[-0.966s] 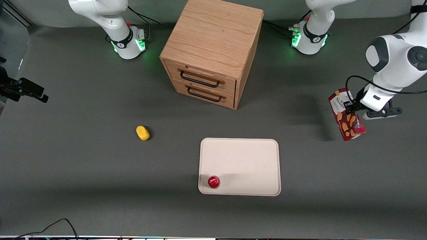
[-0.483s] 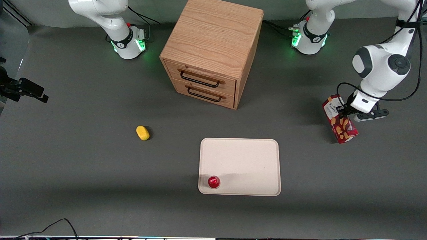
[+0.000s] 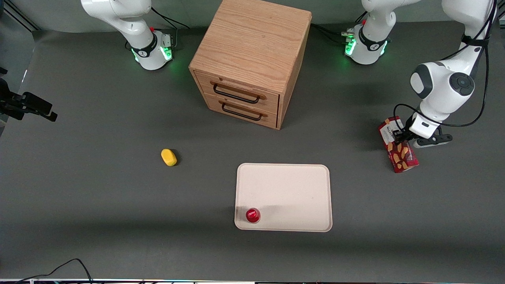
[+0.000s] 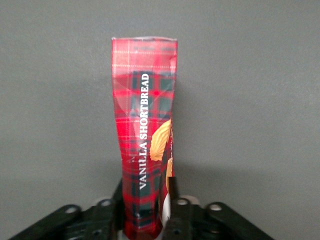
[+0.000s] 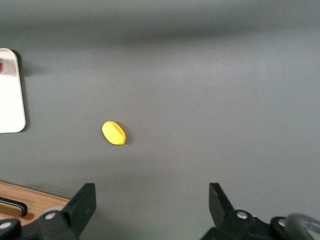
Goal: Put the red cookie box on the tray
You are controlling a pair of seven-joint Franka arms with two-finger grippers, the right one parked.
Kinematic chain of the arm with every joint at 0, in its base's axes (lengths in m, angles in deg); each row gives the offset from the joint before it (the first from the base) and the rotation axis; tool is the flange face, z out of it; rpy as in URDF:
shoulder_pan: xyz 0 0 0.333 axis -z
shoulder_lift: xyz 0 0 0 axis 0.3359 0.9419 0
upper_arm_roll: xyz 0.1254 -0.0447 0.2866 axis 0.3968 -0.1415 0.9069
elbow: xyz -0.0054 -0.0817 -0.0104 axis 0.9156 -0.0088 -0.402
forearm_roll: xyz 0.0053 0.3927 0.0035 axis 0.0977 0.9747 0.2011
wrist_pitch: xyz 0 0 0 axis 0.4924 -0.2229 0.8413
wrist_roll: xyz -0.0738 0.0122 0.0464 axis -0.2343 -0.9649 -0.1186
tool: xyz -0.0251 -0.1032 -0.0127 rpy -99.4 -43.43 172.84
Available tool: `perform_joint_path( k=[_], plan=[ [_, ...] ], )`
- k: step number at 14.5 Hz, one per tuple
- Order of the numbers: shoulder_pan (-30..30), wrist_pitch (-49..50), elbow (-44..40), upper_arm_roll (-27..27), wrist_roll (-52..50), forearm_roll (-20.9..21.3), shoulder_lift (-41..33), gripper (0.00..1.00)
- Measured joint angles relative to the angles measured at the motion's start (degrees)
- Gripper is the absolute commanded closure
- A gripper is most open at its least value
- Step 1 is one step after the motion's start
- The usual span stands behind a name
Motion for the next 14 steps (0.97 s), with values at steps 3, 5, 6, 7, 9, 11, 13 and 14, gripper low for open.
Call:
perform_joint_path(
  k=[3, 5, 6, 7, 9, 11, 13, 14],
  plan=[
    [0.0, 0.5, -0.5, 0.0, 0.0, 0.0, -0.3, 0.00],
    [0.0, 3.8, -2.1, 0.0, 0.0, 0.0, -1.7, 0.00],
    [0.0, 6.6, -3.3, -0.1, 0.0, 0.0, -2.8, 0.00],
    [0.0, 10.1, -4.8, -0.1, 0.0, 0.0, -4.2, 0.00],
    [0.1, 18.1, -8.4, -0.5, 0.0, 0.0, -7.3, 0.00],
    [0.1, 28.2, -13.3, -1.2, -0.1, -0.1, -10.3, 0.00],
    [0.2, 39.6, -19.6, -2.1, -0.3, -0.2, -12.5, 0.00],
    [0.2, 45.0, -23.3, -2.4, -0.6, -0.2, -13.1, 0.00]
  ],
)
